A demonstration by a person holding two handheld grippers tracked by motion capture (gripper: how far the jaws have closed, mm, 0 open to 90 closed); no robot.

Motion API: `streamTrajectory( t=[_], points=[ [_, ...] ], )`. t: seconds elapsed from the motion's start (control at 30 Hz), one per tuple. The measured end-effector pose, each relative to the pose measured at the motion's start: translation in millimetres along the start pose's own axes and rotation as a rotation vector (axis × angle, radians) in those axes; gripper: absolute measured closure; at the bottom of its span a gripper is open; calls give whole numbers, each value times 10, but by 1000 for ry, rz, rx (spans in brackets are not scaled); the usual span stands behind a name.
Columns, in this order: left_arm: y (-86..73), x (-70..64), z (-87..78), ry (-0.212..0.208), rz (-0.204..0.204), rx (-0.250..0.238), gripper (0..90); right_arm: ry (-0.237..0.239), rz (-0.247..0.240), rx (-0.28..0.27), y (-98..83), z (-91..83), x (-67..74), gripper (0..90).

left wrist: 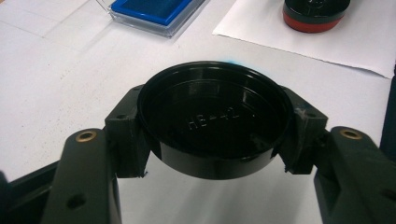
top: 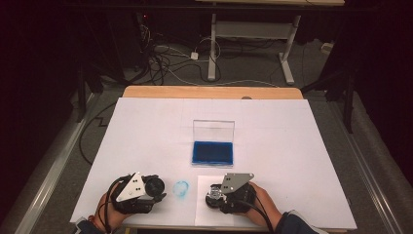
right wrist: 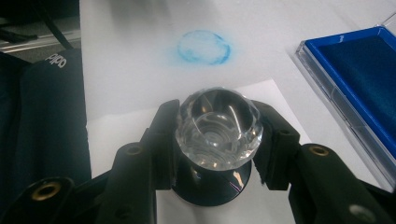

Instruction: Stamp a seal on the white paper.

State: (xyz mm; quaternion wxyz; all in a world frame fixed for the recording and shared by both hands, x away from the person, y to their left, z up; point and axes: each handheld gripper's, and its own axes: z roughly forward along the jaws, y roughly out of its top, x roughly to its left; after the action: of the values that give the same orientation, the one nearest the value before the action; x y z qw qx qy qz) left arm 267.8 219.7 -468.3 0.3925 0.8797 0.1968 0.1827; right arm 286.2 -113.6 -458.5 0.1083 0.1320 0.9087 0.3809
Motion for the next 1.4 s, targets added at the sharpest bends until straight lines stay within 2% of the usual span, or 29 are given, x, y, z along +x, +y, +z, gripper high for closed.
streamTrajectory(
  t=[0.4, 0.57, 0.6, 0.67, 0.7, 0.8, 0.87, 1.07, 1.4],
  points=[
    [6, -1, 10, -11, -10, -11, 360, 11, 33, -22, -31, 13, -8, 573],
    [11, 4, -7, -8, -10, -19, 360, 14, 52, 2, 10, -18, -49, 574],
    [9, 9, -10, -8, -12, -18, 360, 5, 62, -5, 17, -29, -57, 573],
    [8, 15, -11, -7, -11, -18, 360, 17, 85, -46, 56, -104, -82, 573],
    [7, 18, -9, -6, -13, -19, 360, 21, 81, -63, 91, -153, -87, 573],
    [15, 16, 1, -6, -13, -17, 360, -25, 57, -96, 168, -254, -76, 572],
    [21, 8, 5, -8, -11, -17, 360, -24, 61, -113, 179, -298, -79, 572],
    [28, -3, 32, -14, -10, -14, 360, -45, 56, -152, 207, -405, -89, 572],
    [27, -5, 45, -18, -9, -14, 360, -70, 49, -181, 219, -510, -148, 572]
  ],
)
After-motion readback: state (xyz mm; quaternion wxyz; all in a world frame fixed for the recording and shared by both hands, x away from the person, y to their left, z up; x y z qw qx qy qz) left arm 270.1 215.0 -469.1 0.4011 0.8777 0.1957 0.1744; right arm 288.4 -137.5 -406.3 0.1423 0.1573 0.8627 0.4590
